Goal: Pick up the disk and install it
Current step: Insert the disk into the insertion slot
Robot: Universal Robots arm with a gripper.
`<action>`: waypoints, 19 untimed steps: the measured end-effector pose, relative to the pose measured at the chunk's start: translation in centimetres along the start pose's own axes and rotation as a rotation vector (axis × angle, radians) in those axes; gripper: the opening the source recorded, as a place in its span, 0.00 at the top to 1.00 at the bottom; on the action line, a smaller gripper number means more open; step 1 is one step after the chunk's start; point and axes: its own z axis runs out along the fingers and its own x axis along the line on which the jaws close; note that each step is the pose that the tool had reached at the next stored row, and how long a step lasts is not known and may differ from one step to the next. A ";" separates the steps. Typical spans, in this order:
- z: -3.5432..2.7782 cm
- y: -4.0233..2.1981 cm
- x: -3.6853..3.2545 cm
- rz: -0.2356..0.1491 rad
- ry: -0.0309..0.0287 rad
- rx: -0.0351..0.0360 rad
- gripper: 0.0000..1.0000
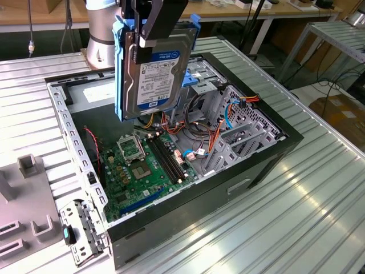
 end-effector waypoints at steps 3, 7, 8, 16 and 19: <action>0.01 -0.02 0.20 0.000 -0.0001 0.0001 0.63; 0.02 -0.04 0.40 0.000 0.0000 0.0002 0.63; 0.02 -0.06 0.46 0.000 0.0002 0.0002 0.63; 0.19 -0.14 2.41 0.000 0.0001 0.0009 0.63; 0.27 -0.16 3.37 0.000 0.0001 0.0015 0.63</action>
